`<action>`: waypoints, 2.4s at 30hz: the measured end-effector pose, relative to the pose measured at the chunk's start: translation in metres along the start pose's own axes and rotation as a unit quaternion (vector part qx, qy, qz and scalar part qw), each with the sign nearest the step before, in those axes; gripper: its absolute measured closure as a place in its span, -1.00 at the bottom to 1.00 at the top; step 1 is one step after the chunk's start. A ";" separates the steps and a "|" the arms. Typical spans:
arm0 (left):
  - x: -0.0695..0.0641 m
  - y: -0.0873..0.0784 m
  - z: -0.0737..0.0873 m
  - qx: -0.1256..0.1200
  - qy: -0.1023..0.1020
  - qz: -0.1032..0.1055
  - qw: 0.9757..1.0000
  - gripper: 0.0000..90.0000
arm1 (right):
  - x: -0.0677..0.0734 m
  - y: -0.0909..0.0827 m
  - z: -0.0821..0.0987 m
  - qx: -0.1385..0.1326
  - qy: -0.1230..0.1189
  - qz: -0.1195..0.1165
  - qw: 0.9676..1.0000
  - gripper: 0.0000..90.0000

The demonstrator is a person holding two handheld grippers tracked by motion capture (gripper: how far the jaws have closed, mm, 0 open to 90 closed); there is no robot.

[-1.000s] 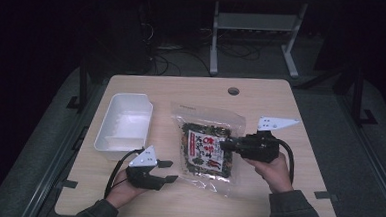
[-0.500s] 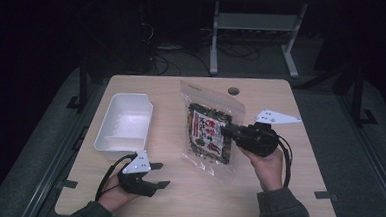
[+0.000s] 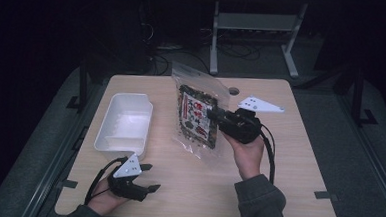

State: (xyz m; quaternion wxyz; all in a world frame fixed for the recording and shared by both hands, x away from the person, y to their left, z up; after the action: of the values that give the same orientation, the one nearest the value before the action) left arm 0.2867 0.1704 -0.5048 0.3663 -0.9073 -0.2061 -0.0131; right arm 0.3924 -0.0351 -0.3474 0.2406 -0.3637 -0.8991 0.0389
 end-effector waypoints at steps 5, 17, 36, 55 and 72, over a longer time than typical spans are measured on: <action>0.000 -0.003 0.004 0.003 0.000 -0.003 1.000 -0.43 | 0.011 0.016 -0.007 -0.002 -0.005 0.002 1.000 0.67; 0.001 -0.010 0.011 0.007 0.006 -0.007 1.000 -0.46 | 0.039 0.049 -0.021 -0.018 -0.007 -0.006 1.000 0.67; 0.004 -0.019 0.024 0.012 0.007 -0.004 1.000 -0.46 | 0.081 0.109 -0.038 -0.041 -0.006 -0.017 0.999 0.67; 0.011 -0.023 0.035 0.018 -0.005 -0.005 1.000 -0.46 | 0.082 0.172 -0.047 -0.055 -0.009 0.012 0.998 0.68; 0.013 -0.022 0.039 0.024 -0.008 -0.002 1.000 -0.46 | 0.086 0.226 -0.033 -0.070 -0.019 0.030 0.997 0.68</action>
State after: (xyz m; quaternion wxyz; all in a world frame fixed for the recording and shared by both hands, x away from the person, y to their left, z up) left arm 0.2852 0.2154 -0.5170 0.3865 -0.8979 -0.2108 -0.0019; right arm 0.4975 0.1850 -0.3388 0.1962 -0.4057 -0.8926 -0.0101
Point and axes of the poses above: each handheld gripper's, and its own axes: y roughly forward along the jaws, z roughly out of its underside, x roughly to its left, the point moved 10 cm from there along y, roughly forward along the jaws, and after that the axes turned 11 degrees about y, right-handed, at the moved point
